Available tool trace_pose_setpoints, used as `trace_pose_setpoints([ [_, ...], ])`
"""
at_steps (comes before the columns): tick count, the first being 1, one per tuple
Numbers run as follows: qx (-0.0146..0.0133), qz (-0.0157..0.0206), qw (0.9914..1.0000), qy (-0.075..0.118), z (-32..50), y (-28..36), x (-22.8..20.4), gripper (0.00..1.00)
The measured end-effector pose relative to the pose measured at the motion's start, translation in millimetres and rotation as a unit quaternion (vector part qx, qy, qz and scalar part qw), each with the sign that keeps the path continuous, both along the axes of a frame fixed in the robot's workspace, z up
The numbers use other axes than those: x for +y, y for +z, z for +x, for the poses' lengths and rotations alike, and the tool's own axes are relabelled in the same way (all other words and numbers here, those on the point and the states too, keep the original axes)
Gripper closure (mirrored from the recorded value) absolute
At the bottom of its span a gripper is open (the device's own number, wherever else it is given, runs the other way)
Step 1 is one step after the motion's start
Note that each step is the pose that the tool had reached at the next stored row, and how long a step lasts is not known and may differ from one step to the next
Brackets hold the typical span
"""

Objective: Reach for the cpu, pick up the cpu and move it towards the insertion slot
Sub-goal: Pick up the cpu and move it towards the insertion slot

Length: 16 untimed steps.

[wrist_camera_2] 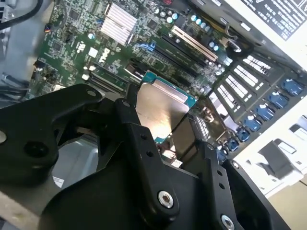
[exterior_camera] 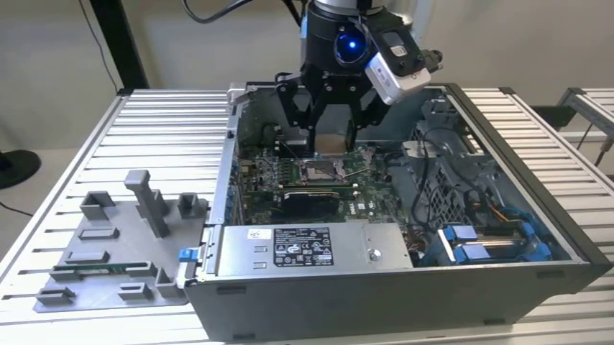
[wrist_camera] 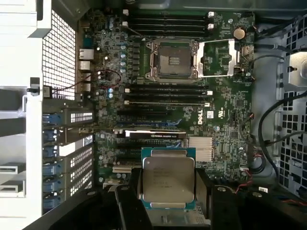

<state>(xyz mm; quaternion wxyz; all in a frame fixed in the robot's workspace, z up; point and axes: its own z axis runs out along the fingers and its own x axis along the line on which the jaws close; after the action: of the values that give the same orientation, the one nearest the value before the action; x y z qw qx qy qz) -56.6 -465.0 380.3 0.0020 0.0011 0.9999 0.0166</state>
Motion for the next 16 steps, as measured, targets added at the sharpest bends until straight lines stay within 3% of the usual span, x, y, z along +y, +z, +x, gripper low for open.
trace_pose_setpoints([
  [10,0.0000,0.0000,1.00000,0.000,20.2,0.0,0.0,1.00],
  [16,0.0000,0.0000,1.00000,0.000,24.5,0.0,0.0,1.00],
])
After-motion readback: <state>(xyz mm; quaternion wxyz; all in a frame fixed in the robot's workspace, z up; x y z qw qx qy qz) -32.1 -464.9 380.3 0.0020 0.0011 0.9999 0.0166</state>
